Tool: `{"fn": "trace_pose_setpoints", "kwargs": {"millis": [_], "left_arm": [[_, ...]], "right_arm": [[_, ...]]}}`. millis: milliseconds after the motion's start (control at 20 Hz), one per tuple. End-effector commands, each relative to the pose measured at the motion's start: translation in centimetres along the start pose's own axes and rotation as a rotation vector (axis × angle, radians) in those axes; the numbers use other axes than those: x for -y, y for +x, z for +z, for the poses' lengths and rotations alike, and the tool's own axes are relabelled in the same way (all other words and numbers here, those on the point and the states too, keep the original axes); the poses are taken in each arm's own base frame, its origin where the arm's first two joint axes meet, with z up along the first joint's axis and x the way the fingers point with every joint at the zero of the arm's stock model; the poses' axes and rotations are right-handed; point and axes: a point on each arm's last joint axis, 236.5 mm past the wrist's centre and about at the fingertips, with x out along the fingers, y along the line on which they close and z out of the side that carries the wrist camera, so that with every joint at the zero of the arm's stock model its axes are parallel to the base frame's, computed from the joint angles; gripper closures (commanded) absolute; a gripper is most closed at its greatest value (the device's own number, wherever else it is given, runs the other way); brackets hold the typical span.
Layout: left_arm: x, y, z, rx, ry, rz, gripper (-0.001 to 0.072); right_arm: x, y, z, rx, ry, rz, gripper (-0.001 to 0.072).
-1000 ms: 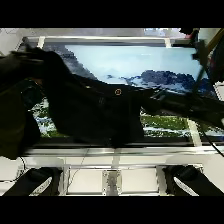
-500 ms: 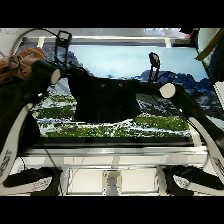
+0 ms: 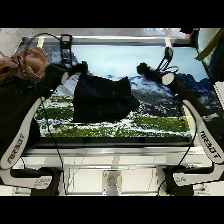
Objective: Fold the clothes and pants, and hang the long-sleeved shirts on hangers.
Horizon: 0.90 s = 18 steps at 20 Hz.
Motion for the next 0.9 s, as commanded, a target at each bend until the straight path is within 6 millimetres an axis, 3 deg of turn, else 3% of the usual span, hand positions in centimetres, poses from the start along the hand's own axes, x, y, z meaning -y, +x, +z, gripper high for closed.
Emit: {"fn": "trace_pose_setpoints", "kwargs": {"millis": [0, 150, 250, 300, 350, 400, 500, 600, 700, 850], "left_arm": [[-5.1, -5.3, -0.3, -0.100, -0.084, 0.111, 0.0003], [-9.2, -10.9, -2.5, -0.164, -0.115, 0.212, 0.0005], [-9.5, -13.9, -8.4, -0.249, -0.192, 0.237, 0.0005], [-9.0, -15.1, -12.9, -0.300, -0.266, 0.238, 0.0005], [-8.6, -16.0, -16.9, -0.332, -0.379, 0.246, 0.0006], [-7.9, -16.6, -19.7, -0.317, -0.524, 0.236, 0.0005], [-5.9, -17.2, -21.4, -0.235, -0.768, 0.151, 0.0006], [-4.4, -17.6, -22.9, -0.226, -0.861, 0.086, 0.0006], [-3.8, -17.7, -24.4, -0.256, -0.912, 0.079, 0.0007], [-1.0, -17.4, -27.0, -0.372, -1.138, 0.040, 0.0007]], "right_arm": [[2.0, -5.0, 1.3, -0.117, -0.208, -0.064, 0.0265], [5.7, -12.0, 0.9, -0.193, -0.297, -0.198, 0.0266], [7.7, -15.4, -3.2, -0.256, -0.270, -0.234, 0.0266], [8.6, -16.1, -6.1, -0.272, -0.241, -0.236, 0.0266], [9.0, -16.3, -8.7, -0.248, -0.184, -0.210, 0.0265], [9.3, -16.4, -10.3, -0.207, -0.135, -0.195, 0.0265], [9.9, -16.7, -11.2, -0.153, -0.104, -0.191, 0.0265], [9.5, -17.0, -10.5, -0.143, -0.116, -0.187, 0.0266], [8.2, -16.9, -10.4, -0.141, -0.041, -0.149, 0.0266], [8.0, -16.7, -12.0, -0.192, 0.027, -0.134, 0.0253]]}}
